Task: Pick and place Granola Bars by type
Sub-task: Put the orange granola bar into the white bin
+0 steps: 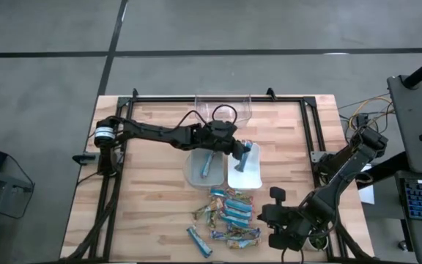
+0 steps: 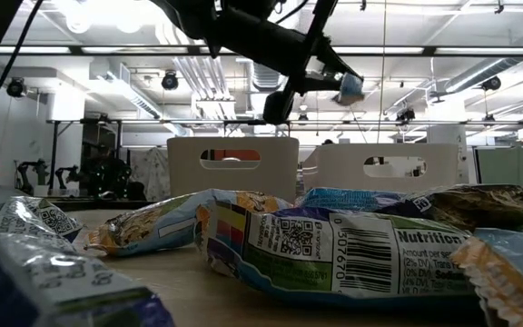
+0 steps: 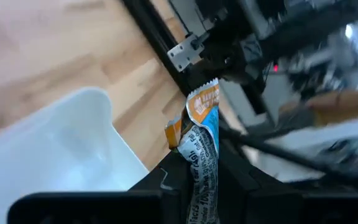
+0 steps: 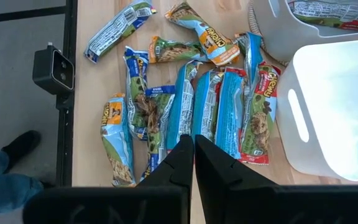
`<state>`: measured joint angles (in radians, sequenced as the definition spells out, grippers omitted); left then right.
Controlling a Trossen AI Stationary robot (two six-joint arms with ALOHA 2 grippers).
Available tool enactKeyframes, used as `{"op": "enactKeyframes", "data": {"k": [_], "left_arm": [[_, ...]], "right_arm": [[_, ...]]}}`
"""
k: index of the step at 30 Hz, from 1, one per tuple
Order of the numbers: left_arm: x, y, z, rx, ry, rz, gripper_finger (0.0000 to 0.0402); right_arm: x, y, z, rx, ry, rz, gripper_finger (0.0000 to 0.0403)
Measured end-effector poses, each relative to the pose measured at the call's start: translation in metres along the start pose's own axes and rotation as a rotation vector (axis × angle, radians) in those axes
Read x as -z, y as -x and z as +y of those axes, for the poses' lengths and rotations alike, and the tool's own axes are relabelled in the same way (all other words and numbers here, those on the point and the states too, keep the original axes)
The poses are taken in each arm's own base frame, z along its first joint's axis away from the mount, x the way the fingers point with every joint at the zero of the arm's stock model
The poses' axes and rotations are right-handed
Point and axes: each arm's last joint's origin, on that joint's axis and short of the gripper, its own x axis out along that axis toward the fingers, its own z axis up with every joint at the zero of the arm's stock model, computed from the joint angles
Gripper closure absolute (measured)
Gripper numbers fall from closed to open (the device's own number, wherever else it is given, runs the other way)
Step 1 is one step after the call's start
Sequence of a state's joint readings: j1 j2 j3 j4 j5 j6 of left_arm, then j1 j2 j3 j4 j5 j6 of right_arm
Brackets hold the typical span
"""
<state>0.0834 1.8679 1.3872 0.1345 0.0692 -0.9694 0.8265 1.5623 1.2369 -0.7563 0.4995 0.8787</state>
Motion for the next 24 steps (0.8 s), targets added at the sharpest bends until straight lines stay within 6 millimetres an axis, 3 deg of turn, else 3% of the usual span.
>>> {"op": "enactKeyframes", "data": {"k": [5, 17, 24], "left_arm": [[0.0016, -0.0001, -0.0008, -0.001, 0.183, 0.004, 0.0364], [0.0062, -0.0003, -0.0018, -0.012, 0.348, 0.022, 0.0364], [0.0064, -0.0003, -0.0019, -0.006, 0.317, 0.033, 0.0364]], "right_arm": [[0.0001, -0.0001, 0.0000, 0.000, 0.007, 0.000, 0.0394], [0.0000, -0.0001, 0.0000, 0.000, 0.018, 0.000, 0.0394], [0.0000, -0.0001, 0.0001, -0.001, 0.025, -0.001, 0.0394]]}}
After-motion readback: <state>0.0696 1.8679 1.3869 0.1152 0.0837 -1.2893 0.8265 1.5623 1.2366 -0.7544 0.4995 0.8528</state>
